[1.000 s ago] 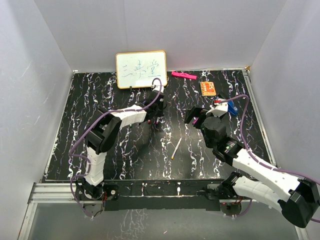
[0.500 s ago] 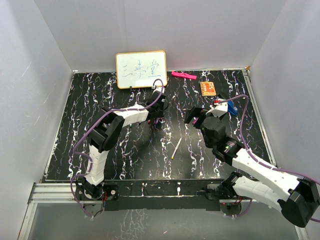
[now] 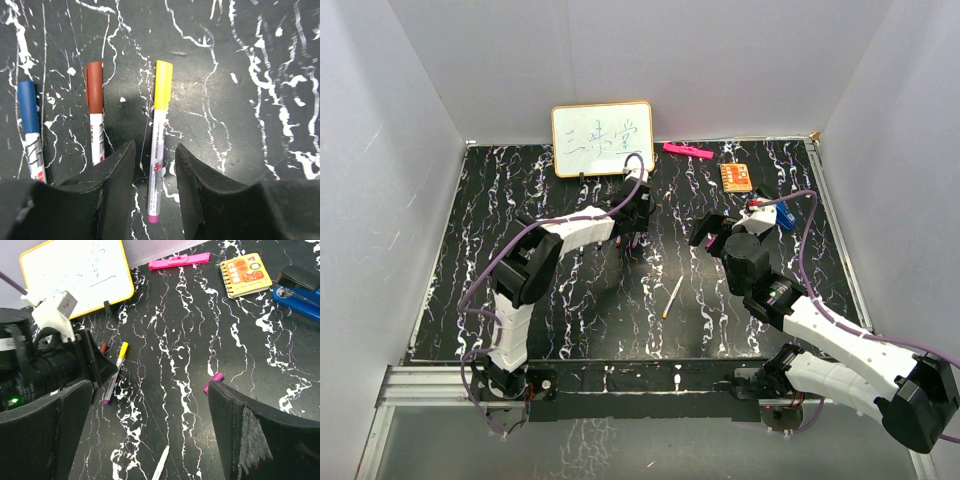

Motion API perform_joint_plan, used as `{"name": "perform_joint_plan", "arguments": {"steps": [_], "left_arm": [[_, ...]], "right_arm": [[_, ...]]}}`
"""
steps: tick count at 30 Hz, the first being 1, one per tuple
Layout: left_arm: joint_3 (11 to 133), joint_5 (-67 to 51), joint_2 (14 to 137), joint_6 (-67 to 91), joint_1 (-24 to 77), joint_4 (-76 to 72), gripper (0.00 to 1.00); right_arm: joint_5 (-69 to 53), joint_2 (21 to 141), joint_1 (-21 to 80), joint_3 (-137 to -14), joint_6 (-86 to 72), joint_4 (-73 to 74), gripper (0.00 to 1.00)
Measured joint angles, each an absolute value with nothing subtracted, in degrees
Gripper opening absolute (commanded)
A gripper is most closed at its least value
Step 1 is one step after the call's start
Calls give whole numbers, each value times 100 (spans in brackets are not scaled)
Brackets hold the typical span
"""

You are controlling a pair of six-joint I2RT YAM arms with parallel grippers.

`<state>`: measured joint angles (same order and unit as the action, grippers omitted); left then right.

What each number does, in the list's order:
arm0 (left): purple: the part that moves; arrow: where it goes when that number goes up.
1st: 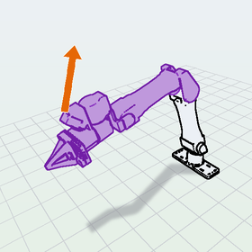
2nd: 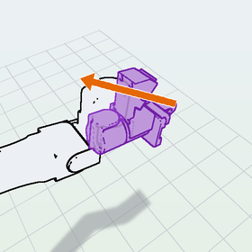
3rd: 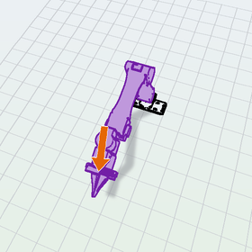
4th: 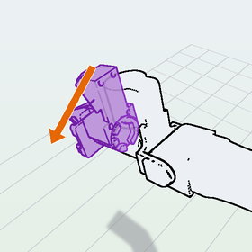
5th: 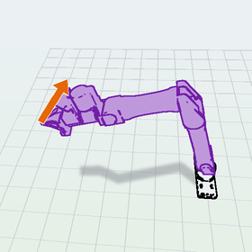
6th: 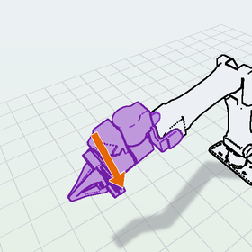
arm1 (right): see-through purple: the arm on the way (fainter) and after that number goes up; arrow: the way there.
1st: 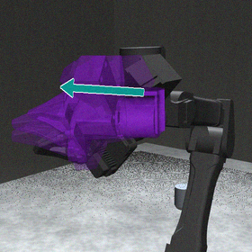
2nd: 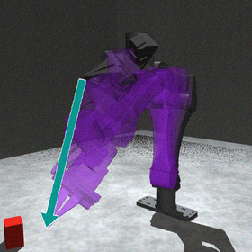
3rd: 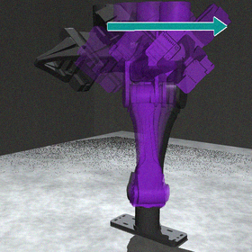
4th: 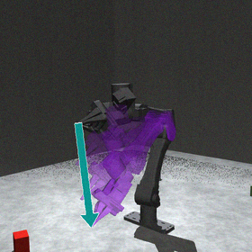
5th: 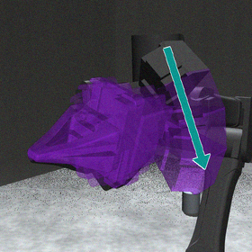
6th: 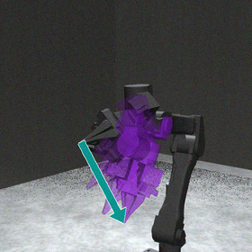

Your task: Insert the pens into the pen caps

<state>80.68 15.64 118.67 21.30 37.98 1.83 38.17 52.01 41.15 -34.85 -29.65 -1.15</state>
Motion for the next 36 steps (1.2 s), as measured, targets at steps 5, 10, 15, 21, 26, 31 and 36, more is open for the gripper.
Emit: {"name": "perform_joint_plan", "arguments": {"steps": [5,10,15,21,26,31,36], "left_arm": [[8009,1479,11351,2119,3800,154,38],[7762,1358,10750,2132,3837,47,39],[7382,1253,10353,2169,3903,-14,39],[7244,1247,10215,2167,3933,-8,39],[7194,1247,10213,2169,3933,-8,39],[7194,1253,10226,2158,3933,-69,39],[7299,1273,10541,2029,3933,-126,38]], "right_arm": [[4174,5223,4115,-3470,-3148,-172,98],[4392,5212,4106,-3367,-3188,-268,98],[4407,5212,4071,-3361,-3118,-327,98],[4405,5238,4049,-3361,-3052,-327,98],[4401,5271,4049,-3361,-3028,-322,98],[4388,5271,4049,-3361,-3006,-322,98],[4377,5271,4047,-3361,-3004,-320,98]]}}
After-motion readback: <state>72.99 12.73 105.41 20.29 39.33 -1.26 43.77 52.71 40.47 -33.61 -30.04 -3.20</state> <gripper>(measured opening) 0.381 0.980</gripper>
